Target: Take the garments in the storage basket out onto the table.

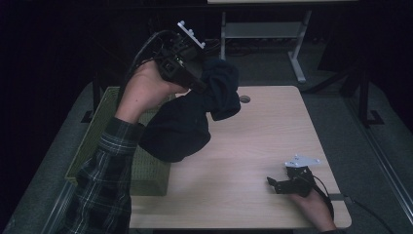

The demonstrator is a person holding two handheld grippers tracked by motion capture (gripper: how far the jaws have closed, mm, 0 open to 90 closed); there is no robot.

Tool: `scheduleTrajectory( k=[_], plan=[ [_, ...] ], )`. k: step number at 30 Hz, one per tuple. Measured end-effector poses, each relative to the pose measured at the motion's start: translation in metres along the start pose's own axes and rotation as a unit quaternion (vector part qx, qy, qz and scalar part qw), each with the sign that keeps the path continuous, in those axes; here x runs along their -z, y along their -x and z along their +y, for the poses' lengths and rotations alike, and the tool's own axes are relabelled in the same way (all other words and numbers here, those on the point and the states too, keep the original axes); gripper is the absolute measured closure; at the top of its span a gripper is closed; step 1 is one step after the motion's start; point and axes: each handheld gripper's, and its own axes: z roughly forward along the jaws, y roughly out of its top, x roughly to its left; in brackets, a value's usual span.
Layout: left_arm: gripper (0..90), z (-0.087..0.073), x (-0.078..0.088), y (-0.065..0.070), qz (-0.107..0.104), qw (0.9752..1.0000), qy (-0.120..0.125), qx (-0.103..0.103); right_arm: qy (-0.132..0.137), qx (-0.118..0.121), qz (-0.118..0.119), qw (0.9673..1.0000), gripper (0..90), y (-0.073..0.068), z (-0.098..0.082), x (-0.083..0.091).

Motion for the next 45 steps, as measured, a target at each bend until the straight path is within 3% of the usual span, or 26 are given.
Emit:
scheduleTrajectory(
  k=[15,22,37,45],
  plan=[
    [74.4,0.005,-0.043,0.014,-0.034,0.9992,-0.01,-0.019,0.001,0.0,0.0,1.0,9.5,0.0,0.0,0.0],
    [74.3,0.009,-0.071,0.025,-0.055,0.9981,-0.015,-0.025,0.001,0.001,0.0,1.0,9.5,0.0,0.0,0.0],
    [74.3,0.016,-0.12,0.047,-0.097,0.9943,-0.022,-0.04,0.001,0.001,0.0,1.0,9.5,0.0,0.0,0.0],
    [74.3,0.019,-0.149,0.056,-0.125,0.9909,-0.027,-0.042,0.001,0.002,0.0,1.0,9.5,0.0,0.0,0.0]
  ],
)
